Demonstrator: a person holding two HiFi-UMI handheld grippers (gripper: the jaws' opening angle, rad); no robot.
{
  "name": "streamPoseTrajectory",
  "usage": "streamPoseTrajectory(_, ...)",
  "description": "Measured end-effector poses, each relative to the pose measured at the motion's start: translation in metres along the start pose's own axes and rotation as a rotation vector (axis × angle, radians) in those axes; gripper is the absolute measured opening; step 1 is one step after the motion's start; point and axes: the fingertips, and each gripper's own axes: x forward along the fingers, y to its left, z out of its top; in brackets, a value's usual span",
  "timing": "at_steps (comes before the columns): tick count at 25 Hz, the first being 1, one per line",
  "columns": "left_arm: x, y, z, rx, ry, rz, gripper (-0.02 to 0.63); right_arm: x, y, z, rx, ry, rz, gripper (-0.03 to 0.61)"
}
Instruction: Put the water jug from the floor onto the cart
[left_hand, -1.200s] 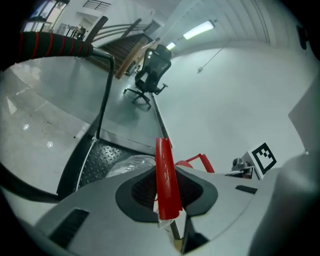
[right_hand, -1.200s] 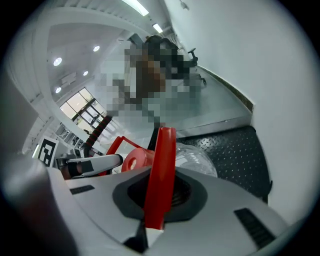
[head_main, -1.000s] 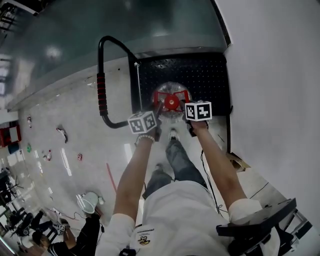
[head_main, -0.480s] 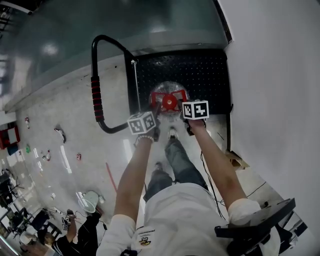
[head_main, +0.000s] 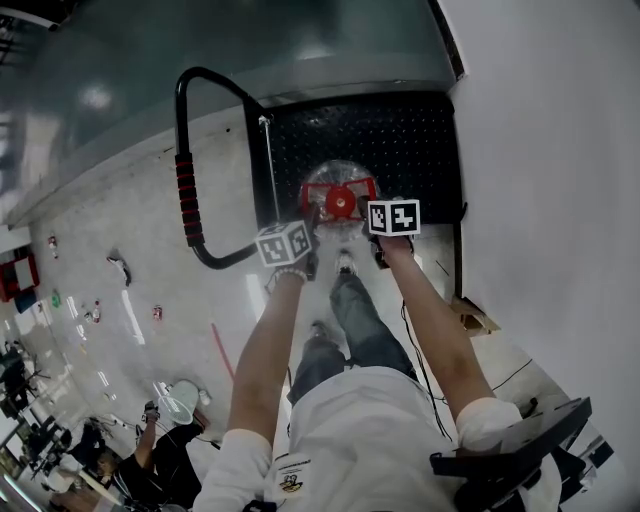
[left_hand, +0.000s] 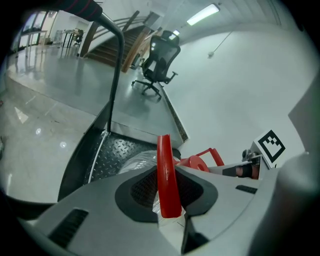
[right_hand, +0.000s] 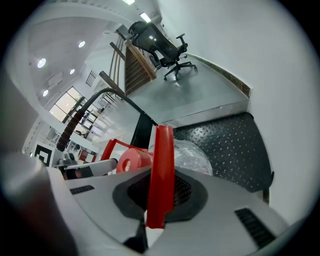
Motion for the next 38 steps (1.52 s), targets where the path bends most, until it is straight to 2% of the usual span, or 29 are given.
streamPoseTrajectory(5,-0.01,-0.013,-0.023,0.017,-0.002,-0.009,0.075,-0.016,-0.008,-0.023,0.01,-0.018,-0.003,0.023)
streamPoseTrajectory(10,-0.01,-0.018,-0.024,0.017,0.005,-0.027,0.077,-0.019,-0.019,-0.025,0.043,-0.041,-0.006,0.025)
streamPoseTrajectory(13,-0.014,-0.019,-0.017,-0.003,-0.011,-0.034,0.092,-0.031,-0.027,-0.015,0.057,-0.078,-0.028,0.046)
streamPoseTrajectory(15,-0.015,-0.015,-0.01,-0.029,-0.02,-0.043,0.101,-0.033,-0.031,-0.005,0.062,-0.094,-0.04,0.132)
streamPoseTrajectory(23,-0.046,-0.005,0.014,-0.037,-0.103,-0.001,0.109,-0.064,-0.033,0.014,0.036,-0.17,-0.098,0.14)
streamPoseTrajectory(27,-0.065,0.003,0.035,-0.03,-0.146,0.007,0.109,-0.072,-0.019,0.031,0.008,-0.218,-0.085,0.14)
streamPoseTrajectory(30,-0.091,-0.003,0.037,-0.009,-0.18,0.02,0.107,-0.094,-0.001,0.027,-0.021,-0.248,-0.09,0.128)
streamPoseTrajectory(32,-0.113,-0.008,0.033,0.015,-0.194,0.054,0.103,-0.111,0.013,0.021,-0.042,-0.269,-0.098,0.082)
streamPoseTrajectory(36,-0.156,-0.023,0.02,0.058,-0.197,0.105,0.005,-0.134,0.057,-0.004,-0.069,-0.274,-0.081,0.033)
streamPoseTrajectory(38,-0.176,-0.038,0.011,0.071,-0.189,0.091,0.005,-0.144,0.082,-0.019,-0.082,-0.272,-0.066,0.017)
